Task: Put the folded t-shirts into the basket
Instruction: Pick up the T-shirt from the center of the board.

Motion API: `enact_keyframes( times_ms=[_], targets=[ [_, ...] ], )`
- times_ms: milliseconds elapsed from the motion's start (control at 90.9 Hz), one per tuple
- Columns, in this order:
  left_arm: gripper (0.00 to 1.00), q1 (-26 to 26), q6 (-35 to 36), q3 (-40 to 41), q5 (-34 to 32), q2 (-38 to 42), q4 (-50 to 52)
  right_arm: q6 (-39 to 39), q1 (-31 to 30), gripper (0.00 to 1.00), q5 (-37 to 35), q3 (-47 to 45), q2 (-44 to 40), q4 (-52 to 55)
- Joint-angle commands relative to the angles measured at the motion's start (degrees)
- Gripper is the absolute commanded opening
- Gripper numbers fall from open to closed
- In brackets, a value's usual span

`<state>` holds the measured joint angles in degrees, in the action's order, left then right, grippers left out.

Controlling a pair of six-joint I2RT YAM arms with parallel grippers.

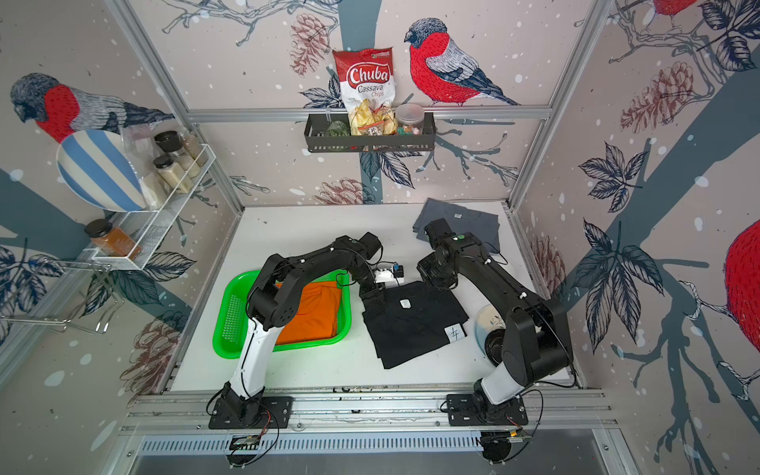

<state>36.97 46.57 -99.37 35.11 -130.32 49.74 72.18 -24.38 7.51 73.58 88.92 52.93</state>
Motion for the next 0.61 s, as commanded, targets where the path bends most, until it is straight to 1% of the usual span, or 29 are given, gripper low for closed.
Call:
enact_keyframes(
  times_ms=[0,66,165,297,341,363,594],
  targets=[
    [0.48,-0.23,0.56,0.12,-1.84,-1.47,7.92,-0.46,0.06,0.00,-0.38,-0.19,-1.79,-1.06],
    [0.39,-0.38,0.85,-0.43,-0.74,-1.55,9.20,-0.55,0.38,0.00,-0.80,-0.32,-2.75,-0.46],
    [0.30,-0.67,1.56,-1.21,0.71,-1.40,11.44,-0.52,1.19,0.00,-1.02,-0.54,-3.80,0.54],
    [0.06,-0.67,1.93,-3.69,1.71,-0.53,15.51,-0.43,1.34,0.00,-1.31,-0.54,-4.28,1.97],
    [0.03,-0.67,1.90,-4.48,2.15,0.13,17.10,-0.26,1.06,0.00,-1.07,-0.54,-4.39,2.15],
    [0.00,-0.67,1.87,-4.79,2.37,0.66,17.77,-0.13,0.97,0.00,-0.98,-0.48,-4.42,2.22],
    [0.00,-0.58,0.15,-7.14,0.90,8.58,22.00,1.81,-0.83,0.00,-0.12,2.91,-5.16,5.56]
  ],
)
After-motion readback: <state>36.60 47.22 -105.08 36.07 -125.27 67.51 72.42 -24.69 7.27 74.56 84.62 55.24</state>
